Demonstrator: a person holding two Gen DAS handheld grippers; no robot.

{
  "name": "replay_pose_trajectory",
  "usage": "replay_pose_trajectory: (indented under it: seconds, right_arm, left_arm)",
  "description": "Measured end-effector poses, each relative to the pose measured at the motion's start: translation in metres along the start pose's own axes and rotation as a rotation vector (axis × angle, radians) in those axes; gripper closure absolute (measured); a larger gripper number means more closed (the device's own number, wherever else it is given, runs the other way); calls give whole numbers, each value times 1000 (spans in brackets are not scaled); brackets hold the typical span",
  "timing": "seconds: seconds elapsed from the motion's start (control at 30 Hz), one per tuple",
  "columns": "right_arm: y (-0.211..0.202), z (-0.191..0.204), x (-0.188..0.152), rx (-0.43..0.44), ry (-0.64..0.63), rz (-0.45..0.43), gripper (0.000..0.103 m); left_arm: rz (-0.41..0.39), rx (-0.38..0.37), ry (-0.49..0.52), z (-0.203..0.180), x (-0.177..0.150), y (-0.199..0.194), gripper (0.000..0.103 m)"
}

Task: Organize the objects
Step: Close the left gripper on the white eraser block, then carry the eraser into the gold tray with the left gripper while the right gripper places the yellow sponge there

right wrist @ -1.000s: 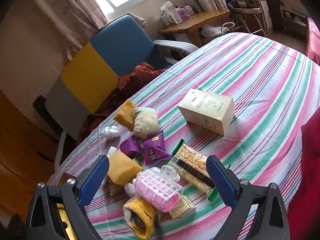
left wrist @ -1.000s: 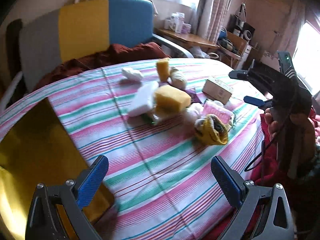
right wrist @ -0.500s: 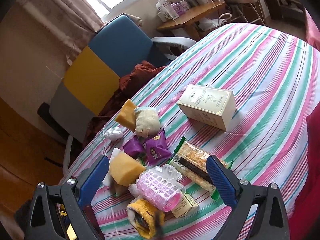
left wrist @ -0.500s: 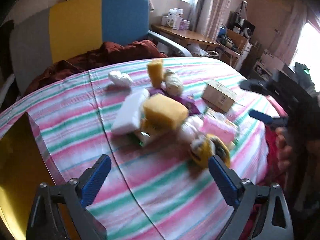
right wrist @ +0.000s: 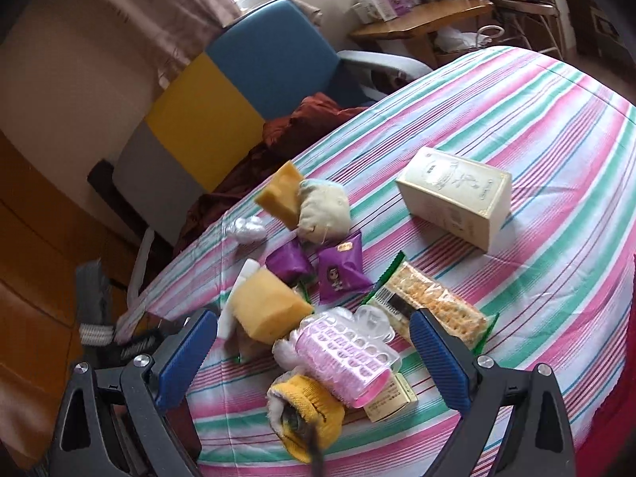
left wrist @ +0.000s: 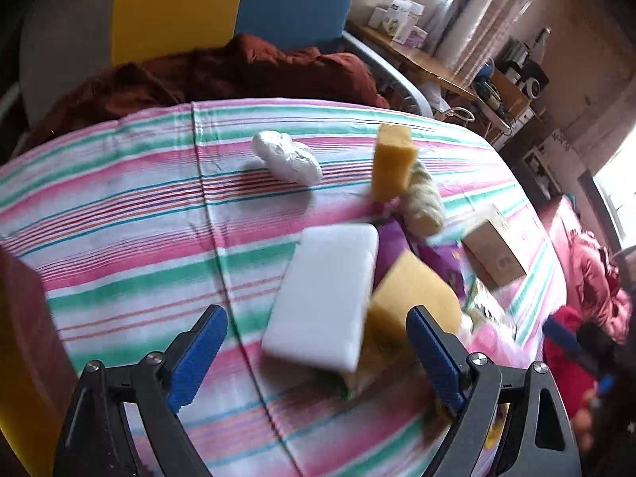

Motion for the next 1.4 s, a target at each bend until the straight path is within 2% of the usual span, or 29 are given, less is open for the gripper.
replay_pose_trajectory:
  seconds: [0.17, 0.3, 0.37, 0.4, 0.53, 0.77, 0.8, 0.9, 1.0, 1.07, 1.13, 1.17, 1.3, 1.37, 1.4]
  right_arm:
    - [7, 7, -4, -27, -55, 28, 3]
    - [11, 8, -8, -48, -76, 47, 3]
    - [13, 7, -9, -57, -82, 56, 3]
    - [13, 7, -10, -62, -84, 60, 3]
    - [14, 9, -12, -78, -99, 68, 3]
    - [17, 29, -18, -108, -210, 96, 3]
    - [18, 32, -19, -108, -225, 99, 3]
    - [20, 45, -24, -90, -284, 107, 3]
    - [25, 58, -30, -79, -346, 121, 3]
    - [29, 68, -31, -79, -394, 131, 4]
    - [34, 78, -31, -84, -454, 142, 9]
    - [39, 83, -31, -90, -487, 150, 11]
    - [66, 89, -37, -130, -569, 218, 21]
    - [81, 90, -45, -136, -608, 263, 38]
    - [85, 89, -48, -142, -621, 276, 60]
  left_arm:
    - [54, -63, -3, -4, 6, 28, 14]
    - [67, -112, -35, -3, 11, 32, 36]
    - [70, -112, -31, -2, 9, 30, 48]
    - [71, -110, -17, -1, 6, 28, 49]
    - [75, -85, -21, 7, -2, 18, 48]
    - [59, 56, 53, 33, -8, -1, 45]
    - [59, 66, 61, 35, -8, -2, 43]
    - [70, 55, 85, 33, -12, -4, 18]
    - [55, 66, 145, 22, -14, -6, 17]
    - [49, 95, 191, 16, -14, -1, 22]
    - [60, 125, 215, 18, -15, 4, 43]
    - [58, 158, 213, 24, -15, 5, 47]
    - [49, 112, 165, 32, -14, -3, 49]
    - [24, 100, 154, 33, -13, -13, 49]
    - [11, 92, 152, 33, -12, -17, 49]
Point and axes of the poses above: each gripper's, at about its wrist camera, not at the fingertips, and y roughly the way its jaws point, z to its left, x to its top, the point moved 9 cm from there along y, roughly the way its jaws point, and after that the axes turned 6 degrees about -y, right-handed, at the moved point
